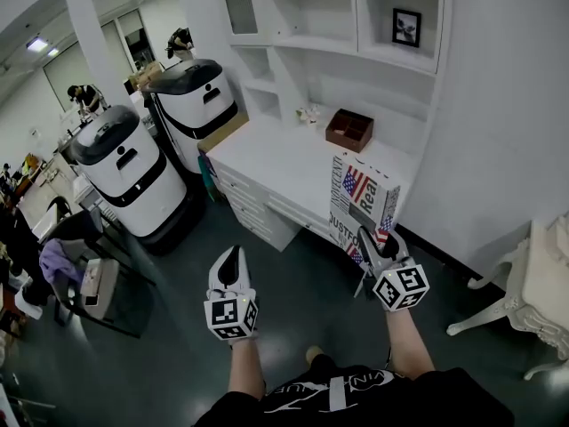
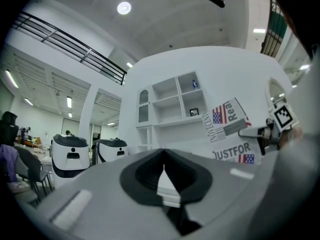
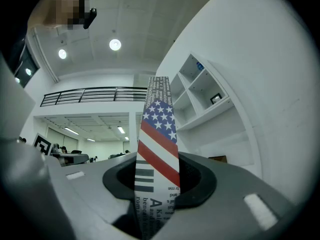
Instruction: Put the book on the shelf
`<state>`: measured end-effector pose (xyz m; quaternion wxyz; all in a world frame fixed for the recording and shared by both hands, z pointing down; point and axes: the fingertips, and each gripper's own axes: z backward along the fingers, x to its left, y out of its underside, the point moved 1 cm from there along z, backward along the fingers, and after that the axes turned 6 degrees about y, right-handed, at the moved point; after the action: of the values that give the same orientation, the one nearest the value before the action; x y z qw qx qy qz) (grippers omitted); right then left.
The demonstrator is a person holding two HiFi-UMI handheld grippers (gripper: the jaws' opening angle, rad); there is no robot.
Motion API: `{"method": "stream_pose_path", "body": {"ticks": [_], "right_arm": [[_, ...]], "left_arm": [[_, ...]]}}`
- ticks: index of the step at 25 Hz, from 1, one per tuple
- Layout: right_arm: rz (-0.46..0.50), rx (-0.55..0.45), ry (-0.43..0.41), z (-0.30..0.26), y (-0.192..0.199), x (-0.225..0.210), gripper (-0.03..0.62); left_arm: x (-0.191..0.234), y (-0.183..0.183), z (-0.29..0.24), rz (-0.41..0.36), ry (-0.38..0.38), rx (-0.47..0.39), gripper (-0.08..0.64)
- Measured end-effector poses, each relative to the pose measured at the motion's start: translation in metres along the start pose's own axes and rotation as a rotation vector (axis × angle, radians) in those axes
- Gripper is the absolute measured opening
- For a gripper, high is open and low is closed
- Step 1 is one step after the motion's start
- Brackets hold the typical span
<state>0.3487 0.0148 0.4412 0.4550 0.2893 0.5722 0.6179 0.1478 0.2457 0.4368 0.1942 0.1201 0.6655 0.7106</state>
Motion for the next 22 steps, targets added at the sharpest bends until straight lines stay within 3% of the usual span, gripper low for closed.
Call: {"method": "stream_pose_path", "body": {"ticks": [10, 17, 22], "right_arm": [[-0.032, -0.024, -0.026, -0.118, 0.011, -0.001, 0.158], [-0.061, -0.037, -0.075, -0.139, 0.017, 0.002, 0.158], [-0.062, -0.049, -0.097, -0.174, 0.012, 0.014, 0.158]], "left_arm": [[0.06, 0.001, -0.083, -0.019, -0.003, -0.016, 0.0], [0.045, 0.009, -0.101, -0.021, 0.043, -0.031, 0.0], [0.073, 0.0, -0.123, -0.007, 0.04, -0.056, 0.0]]}}
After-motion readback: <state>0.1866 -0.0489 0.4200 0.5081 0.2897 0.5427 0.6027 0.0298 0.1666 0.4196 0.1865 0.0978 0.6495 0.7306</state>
